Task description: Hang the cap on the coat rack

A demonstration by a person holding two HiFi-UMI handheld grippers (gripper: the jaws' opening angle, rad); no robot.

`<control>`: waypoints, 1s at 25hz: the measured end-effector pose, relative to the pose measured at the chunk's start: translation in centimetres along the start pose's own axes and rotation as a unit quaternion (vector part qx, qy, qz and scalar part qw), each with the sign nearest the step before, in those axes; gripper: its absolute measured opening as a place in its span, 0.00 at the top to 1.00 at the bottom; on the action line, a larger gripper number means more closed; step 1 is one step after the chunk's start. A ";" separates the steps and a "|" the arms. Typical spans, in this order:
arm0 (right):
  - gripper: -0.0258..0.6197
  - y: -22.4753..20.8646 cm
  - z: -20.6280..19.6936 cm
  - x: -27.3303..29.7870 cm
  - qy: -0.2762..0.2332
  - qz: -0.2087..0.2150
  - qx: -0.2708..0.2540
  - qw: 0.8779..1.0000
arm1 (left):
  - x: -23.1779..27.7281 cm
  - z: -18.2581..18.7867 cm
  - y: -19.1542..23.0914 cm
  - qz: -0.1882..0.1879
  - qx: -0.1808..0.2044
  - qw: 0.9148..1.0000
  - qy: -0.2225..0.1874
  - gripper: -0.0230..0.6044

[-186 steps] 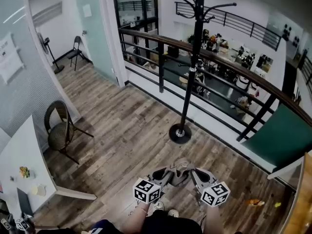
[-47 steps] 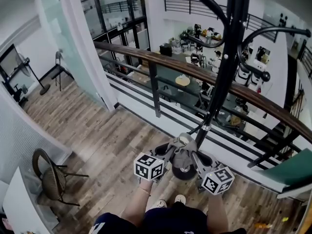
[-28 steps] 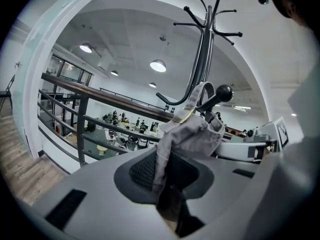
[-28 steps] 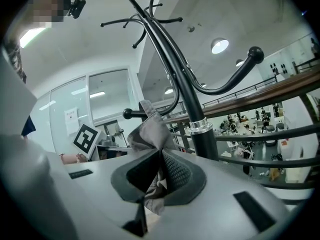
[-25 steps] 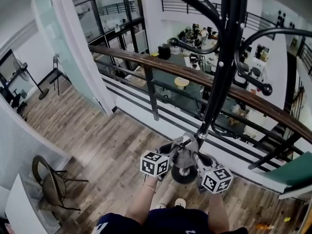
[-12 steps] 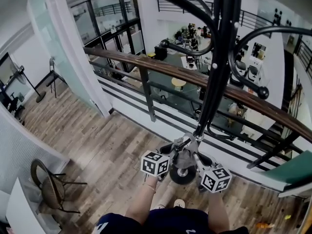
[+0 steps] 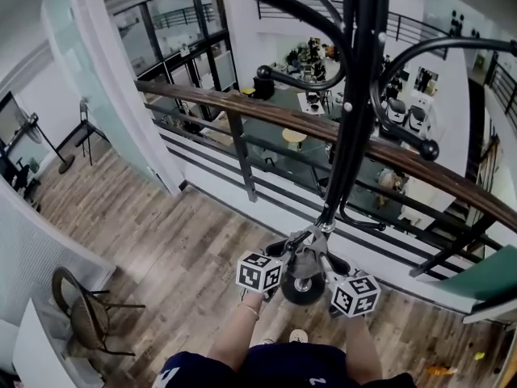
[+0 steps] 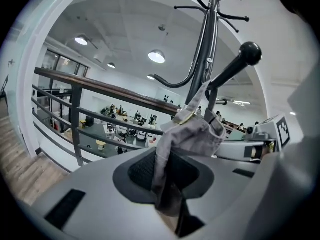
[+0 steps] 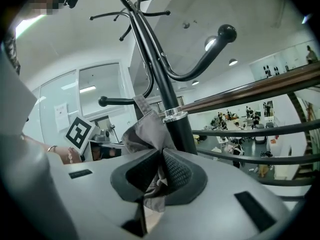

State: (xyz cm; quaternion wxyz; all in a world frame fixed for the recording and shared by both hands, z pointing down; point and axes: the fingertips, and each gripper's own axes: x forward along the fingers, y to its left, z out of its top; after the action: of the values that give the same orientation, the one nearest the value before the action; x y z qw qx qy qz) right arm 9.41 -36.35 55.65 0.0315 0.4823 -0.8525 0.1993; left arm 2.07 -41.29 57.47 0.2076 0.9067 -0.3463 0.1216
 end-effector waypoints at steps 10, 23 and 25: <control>0.53 0.7 0.3 -0.3 -0.012 -0.013 -0.031 0.999 | -1.8 -0.2 0.5 0.051 -0.001 0.997 -0.054 0.49; 0.53 1.4 -2.1 -3.5 -0.012 -0.070 -0.057 0.996 | -7.1 -3.0 -1.8 0.031 0.025 0.996 -0.080 0.48; 0.53 1.5 -3.1 -4.1 -0.006 -0.078 -0.057 0.995 | -8.2 -3.9 -1.8 0.049 0.037 0.995 -0.083 0.48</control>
State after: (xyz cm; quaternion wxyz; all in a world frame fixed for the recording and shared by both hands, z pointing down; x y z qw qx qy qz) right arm 9.87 -31.22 56.97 0.0697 0.5460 -0.8223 0.1445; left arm -3.05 -33.56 57.40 0.1381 0.9027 -0.4016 0.0687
